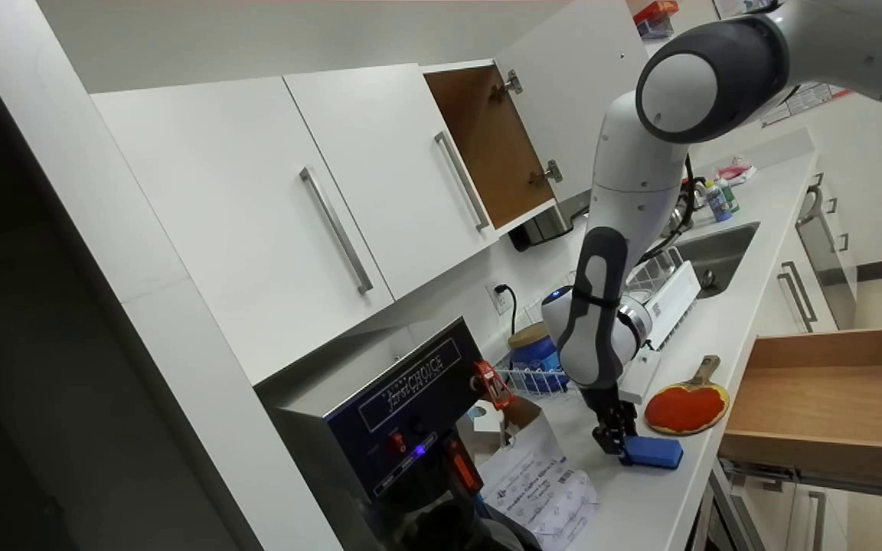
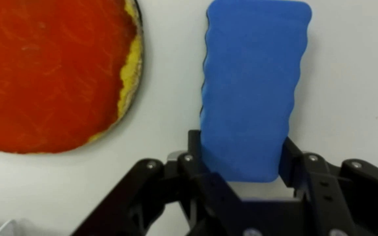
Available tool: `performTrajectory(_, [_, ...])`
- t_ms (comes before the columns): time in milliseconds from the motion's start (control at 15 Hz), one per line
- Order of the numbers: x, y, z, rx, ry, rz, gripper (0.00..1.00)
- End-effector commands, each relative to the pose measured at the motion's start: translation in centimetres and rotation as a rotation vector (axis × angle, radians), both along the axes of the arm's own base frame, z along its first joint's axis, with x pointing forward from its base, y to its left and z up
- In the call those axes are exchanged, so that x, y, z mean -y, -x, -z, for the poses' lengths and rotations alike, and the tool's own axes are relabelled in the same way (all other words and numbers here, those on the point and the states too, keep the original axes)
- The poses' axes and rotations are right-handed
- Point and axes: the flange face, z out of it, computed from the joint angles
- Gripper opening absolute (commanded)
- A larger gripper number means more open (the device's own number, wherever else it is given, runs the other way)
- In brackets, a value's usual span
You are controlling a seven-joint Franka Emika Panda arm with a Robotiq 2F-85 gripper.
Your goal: Pick up the eraser and move it slightly forward
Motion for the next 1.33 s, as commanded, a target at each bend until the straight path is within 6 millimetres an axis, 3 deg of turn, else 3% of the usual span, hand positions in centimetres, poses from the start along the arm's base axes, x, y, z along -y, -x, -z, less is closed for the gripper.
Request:
performTrajectory(0, [-0.4, -0.4, -0.9, -0.014, 0.001, 0.014, 0.31])
performTrajectory(267, [0.6, -1.5, -4.2, 0.007, -0.084, 0.164, 0.31])
performTrajectory(667, [2.7, -5.4, -7.8, 0.039, -0.213, 0.481, 0.31])
performTrajectory(933, [2.1, -7.4, -8.1, 0.071, -0.243, 0.704, 0.31])
performTrajectory(1267, [1.2, -8.4, -6.3, 0.070, -0.205, 0.936, 0.31])
